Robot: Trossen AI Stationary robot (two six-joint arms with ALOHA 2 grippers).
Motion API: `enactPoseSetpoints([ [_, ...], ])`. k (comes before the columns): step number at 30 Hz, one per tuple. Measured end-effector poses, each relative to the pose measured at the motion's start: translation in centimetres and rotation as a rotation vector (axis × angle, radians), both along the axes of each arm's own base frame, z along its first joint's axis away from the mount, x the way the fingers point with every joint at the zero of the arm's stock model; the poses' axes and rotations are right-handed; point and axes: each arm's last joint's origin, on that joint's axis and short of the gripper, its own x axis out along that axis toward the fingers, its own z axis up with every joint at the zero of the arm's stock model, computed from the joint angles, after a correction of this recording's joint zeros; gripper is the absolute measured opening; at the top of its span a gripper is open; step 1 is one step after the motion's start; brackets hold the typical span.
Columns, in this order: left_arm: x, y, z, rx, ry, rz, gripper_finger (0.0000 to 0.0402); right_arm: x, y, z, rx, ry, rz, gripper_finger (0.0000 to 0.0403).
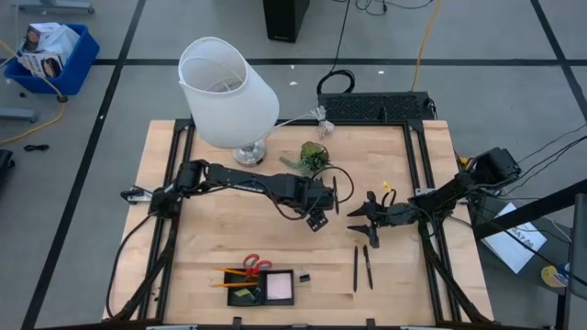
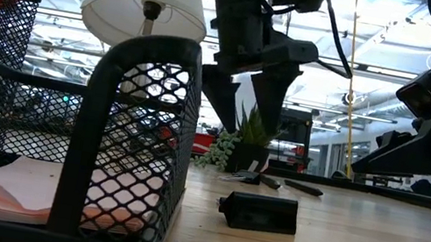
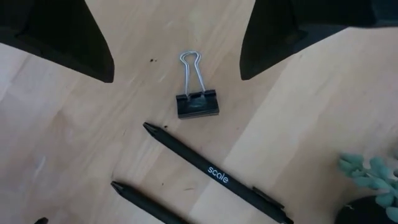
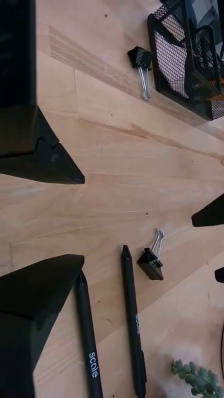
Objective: Pick and place office supplies into organizer
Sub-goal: Put the top black binder clip into the mesh desk organizer
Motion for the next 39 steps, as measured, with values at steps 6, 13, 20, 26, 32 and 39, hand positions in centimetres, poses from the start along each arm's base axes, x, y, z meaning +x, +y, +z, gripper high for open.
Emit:
enactPoseSetpoints([
  [6,0.1,-0.1,-0.3,-0.008,0.010,-0.012,0.0351,0.0,0.0,0.0,0.000,0.000,0.000,0.0192],
  [13,0.0,-0.5,-0.4,-0.015,0.013,-0.025,0.0351,0.0,0.0,0.0,0.000,0.000,0.000,0.0192],
  [20,0.1,-0.5,-0.4,-0.039,0.012,-0.025,0.0351,0.0,0.0,0.0,0.000,0.000,0.000,0.0192],
  [26,0.3,-0.5,-0.3,-0.040,-0.018,-0.028,0.0351,0.0,0.0,0.0,0.000,0.000,0.000,0.0192],
  [32,0.4,-0.5,-0.3,-0.035,-0.028,-0.038,0.0351,0.0,0.0,0.0,0.000,0.000,0.000,0.0192],
  [39,0.8,-0.2,-1.3,-0.044,-0.017,-0.036,0.0351,0.0,0.0,0.0,0.000,0.000,0.000,0.0192],
])
